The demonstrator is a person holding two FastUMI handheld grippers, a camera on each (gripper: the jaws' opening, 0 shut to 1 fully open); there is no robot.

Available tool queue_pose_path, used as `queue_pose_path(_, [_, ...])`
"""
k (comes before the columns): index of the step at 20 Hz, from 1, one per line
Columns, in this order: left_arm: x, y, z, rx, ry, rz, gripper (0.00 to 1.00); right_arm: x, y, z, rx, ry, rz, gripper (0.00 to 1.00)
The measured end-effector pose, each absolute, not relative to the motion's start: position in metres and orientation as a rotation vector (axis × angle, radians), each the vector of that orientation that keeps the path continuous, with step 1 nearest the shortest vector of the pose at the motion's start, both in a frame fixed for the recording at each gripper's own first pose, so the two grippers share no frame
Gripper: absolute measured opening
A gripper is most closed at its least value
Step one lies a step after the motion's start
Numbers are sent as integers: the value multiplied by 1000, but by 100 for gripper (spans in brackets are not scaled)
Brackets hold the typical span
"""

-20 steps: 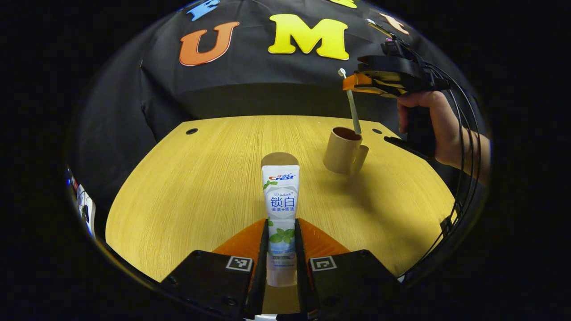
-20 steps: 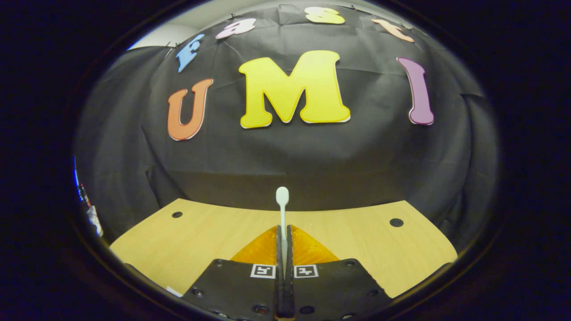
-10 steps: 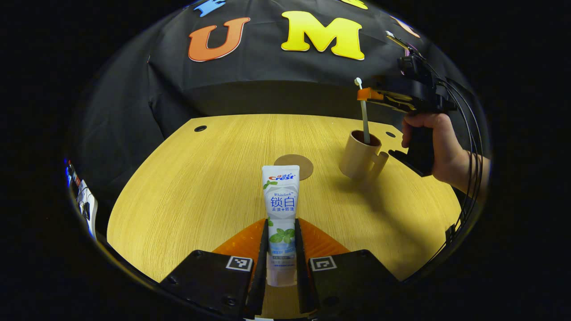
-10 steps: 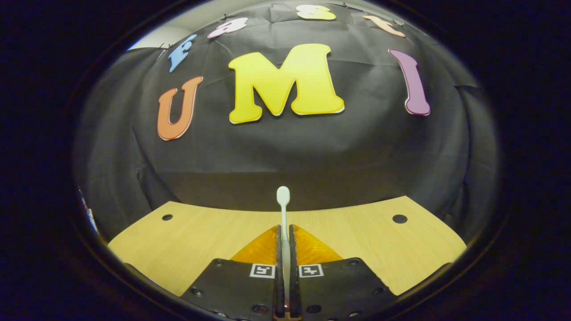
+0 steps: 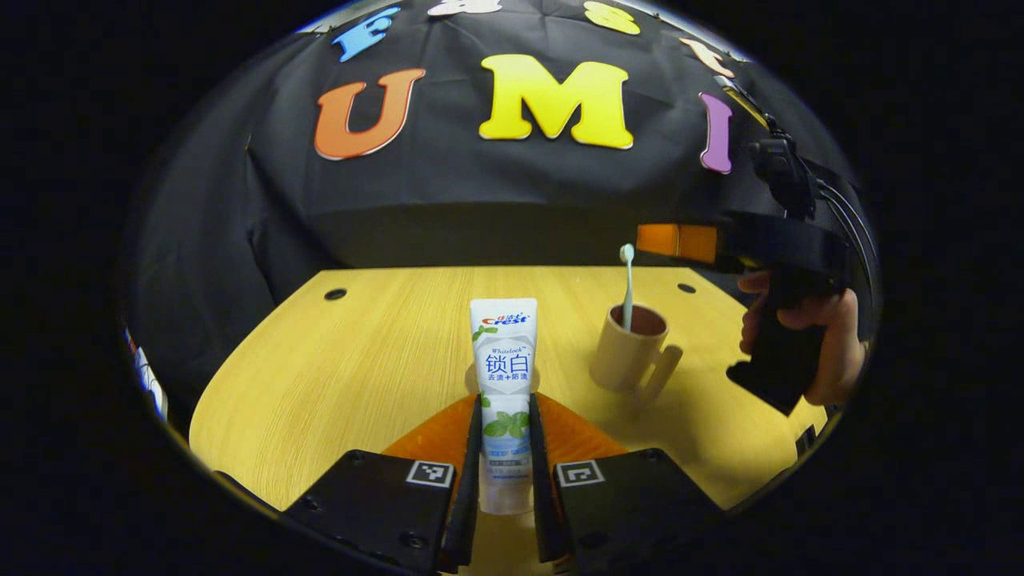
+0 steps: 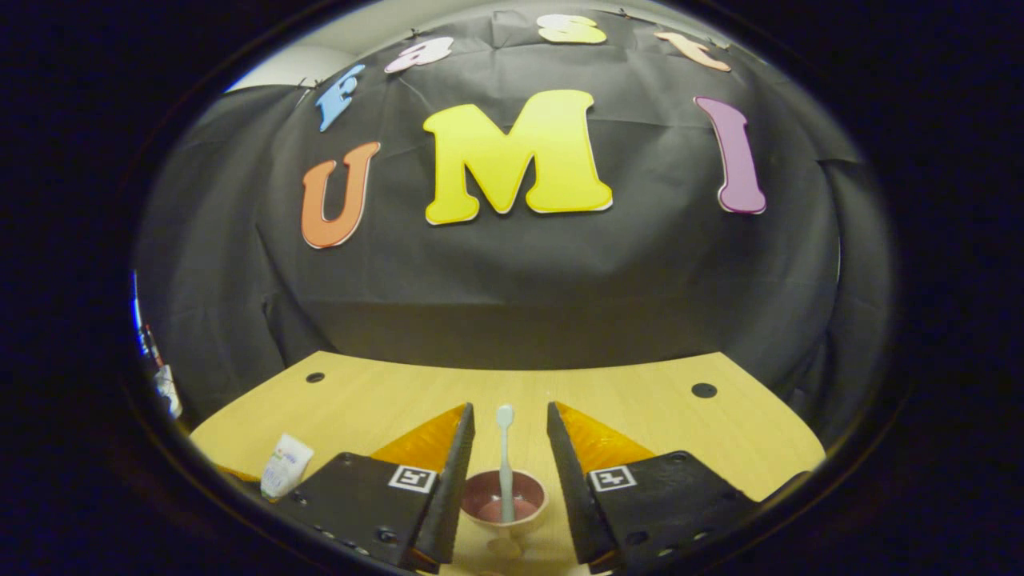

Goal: Put the toothbrush and toothpaste on the desktop into the cup, then pick up the cup and place it on the coaster on the desktop.

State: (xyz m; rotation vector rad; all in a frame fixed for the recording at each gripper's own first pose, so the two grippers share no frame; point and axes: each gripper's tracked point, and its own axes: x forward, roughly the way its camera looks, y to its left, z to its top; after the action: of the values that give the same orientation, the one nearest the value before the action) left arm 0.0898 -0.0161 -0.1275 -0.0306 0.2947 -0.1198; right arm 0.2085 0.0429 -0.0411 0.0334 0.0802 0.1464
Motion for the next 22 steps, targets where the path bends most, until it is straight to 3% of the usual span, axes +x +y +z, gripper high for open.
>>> queue_pose_path(4, [142, -64, -82, -27, 90, -179, 32, 197, 7, -41, 24, 97, 114, 62])
queue_pose_path(11, [198, -133, -51, -57, -134, -233, 32, 195, -67, -49, -15, 125, 21, 63])
queue_pose_path(16, [223, -146, -65, -32, -163, -238, 33, 192, -89, -65, -26, 170, -11, 63])
queue_pose_path(17, [225, -150, -72, -18, -150, -249, 42, 192, -90, -65, -24, 170, -14, 63])
queue_pose_path(18, [225, -151, -77, -10, -139, -254, 35, 192, -90, -67, -22, 171, -15, 63])
queue_pose_path(19, [224, -149, -80, -7, -136, -255, 37, 191, -86, -69, -20, 176, -7, 63])
queue_pose_path(20, [221, -149, -78, -10, -144, -254, 48, 189, -82, -69, -34, 173, 1, 63])
queue_pose_path(21, [221, -151, -79, -9, -142, -258, 45, 187, -78, -68, -57, 167, 13, 63])
queue_pose_path(22, [217, -152, -84, -5, -128, -260, 51, 185, -73, -68, -69, 162, 26, 63])
